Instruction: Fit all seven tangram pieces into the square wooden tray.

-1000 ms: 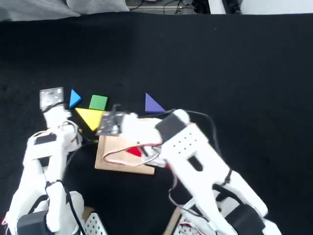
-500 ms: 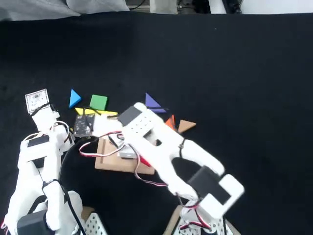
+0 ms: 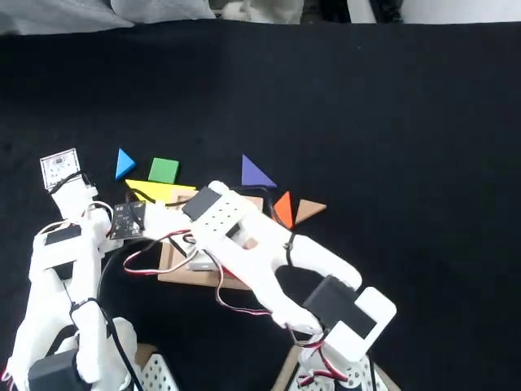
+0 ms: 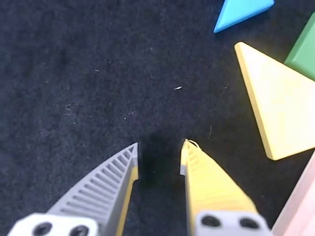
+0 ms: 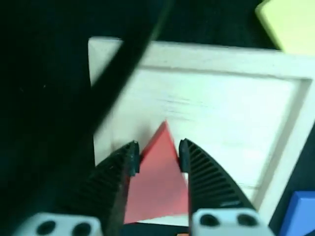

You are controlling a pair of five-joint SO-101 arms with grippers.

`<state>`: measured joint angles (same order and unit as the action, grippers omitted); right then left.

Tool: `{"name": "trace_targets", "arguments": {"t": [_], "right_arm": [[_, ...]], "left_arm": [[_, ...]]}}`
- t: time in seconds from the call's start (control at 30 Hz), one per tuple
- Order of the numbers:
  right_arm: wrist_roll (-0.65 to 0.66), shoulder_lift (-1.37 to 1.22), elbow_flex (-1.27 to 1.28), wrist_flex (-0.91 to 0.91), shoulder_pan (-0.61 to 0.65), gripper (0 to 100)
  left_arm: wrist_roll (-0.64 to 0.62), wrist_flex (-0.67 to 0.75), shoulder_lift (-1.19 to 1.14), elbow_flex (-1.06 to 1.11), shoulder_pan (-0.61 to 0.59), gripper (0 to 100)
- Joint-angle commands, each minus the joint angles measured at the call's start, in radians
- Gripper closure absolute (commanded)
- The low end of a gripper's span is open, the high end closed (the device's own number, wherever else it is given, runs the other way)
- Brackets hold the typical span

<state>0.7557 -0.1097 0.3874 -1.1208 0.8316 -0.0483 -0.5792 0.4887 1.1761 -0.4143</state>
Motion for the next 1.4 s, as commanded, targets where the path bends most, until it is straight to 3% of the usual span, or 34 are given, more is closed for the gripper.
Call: {"name": "trace_targets", "arguments": {"t": [0.0,0.23,0.33,0.47,0.57,0.67,0.87,1.37], "right_arm": [[-0.009,0.016,-0.044,0.012,0.035,88.8],[-0.049,0.041,-0.114,-0.037,0.015,78.2],[-0.049,0.139,-0.179,-0.137,-0.063,81.8],[-0.129,0.309,-0.186,-0.203,-0.210,98.8],[-0.204,0.358,-0.041,-0.164,-0.318,95.7],[-0.172,0.340,0.151,-0.066,-0.359,98.0],[-0.175,0.300,0.377,0.155,-0.361,98.7],[-0.175,0.124,0.291,0.163,-0.238,98.7]], "left_arm": [[-0.003,0.011,0.029,-0.030,-0.005,85],[-0.003,0.012,0.029,-0.030,-0.004,85],[-0.003,0.012,0.029,-0.030,-0.004,85],[-0.003,0.012,0.029,-0.030,-0.004,85],[-0.002,0.012,0.029,-0.030,0.002,85],[0.000,0.009,0.028,-0.030,0.018,85],[0.002,0.009,0.028,-0.028,0.045,85],[0.002,0.011,0.026,-0.028,0.048,85]]}}
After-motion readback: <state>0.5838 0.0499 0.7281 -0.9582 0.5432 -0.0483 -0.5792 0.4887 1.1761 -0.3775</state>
